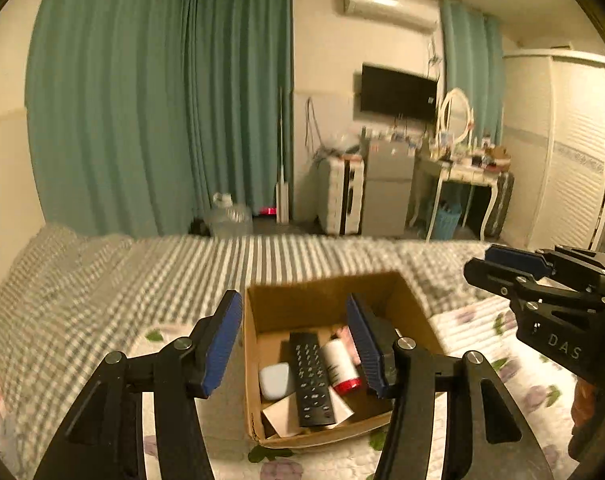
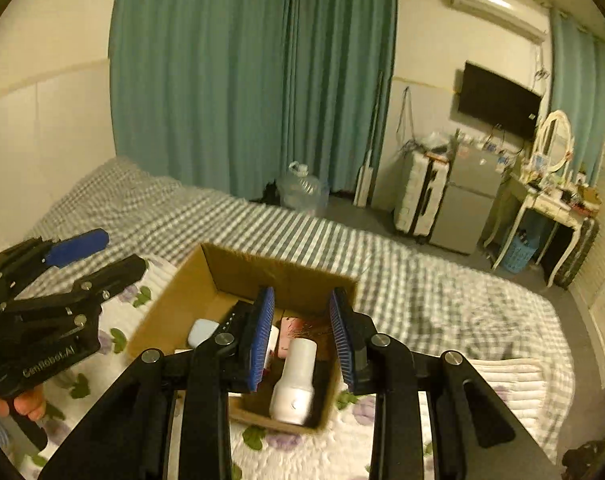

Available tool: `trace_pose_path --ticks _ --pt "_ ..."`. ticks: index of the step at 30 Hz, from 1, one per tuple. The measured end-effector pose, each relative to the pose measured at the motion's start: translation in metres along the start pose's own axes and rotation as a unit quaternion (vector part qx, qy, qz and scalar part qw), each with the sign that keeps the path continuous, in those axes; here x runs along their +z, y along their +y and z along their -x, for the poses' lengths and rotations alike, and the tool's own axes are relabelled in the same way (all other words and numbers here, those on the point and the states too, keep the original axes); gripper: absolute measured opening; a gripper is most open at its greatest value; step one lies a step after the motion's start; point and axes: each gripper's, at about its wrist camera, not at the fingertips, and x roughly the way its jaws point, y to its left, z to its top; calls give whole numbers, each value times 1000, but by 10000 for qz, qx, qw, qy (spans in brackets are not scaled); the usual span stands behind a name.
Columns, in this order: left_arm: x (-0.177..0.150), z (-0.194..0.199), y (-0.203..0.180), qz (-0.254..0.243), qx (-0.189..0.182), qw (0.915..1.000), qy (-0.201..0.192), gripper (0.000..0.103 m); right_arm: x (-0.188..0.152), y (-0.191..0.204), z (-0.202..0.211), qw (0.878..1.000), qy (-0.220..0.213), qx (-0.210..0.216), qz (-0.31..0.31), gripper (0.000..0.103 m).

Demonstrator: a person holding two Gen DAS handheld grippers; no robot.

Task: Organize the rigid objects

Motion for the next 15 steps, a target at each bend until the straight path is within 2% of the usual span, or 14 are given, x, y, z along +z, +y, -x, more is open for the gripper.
trace_pose_path --ticks 2,4,8,10,12,15 --pt "11 29 -5 -30 -28 9997 -229 59 5 -2 27 9998 -159 -68 -57 35" --pt "20 58 -10 -67 -54 9989 -465 63 10 -2 60 9991 -378 -174 -108 52" --pt "31 104 -17 -152 -34 9961 -866 67 14 -3 104 9975 -641 -245 -172 57" --pt "33 123 -17 -133 -19 9946 -1026 69 12 -2 123 9961 -788 -286 -258 68" --pt "33 141 -16 -6 -6 9925 -1226 70 9 0 139 9947 -923 -319 -312 74" --pt "27 163 -14 102 66 9891 -1467 73 2 4 155 9934 -1045 -338 -320 77"
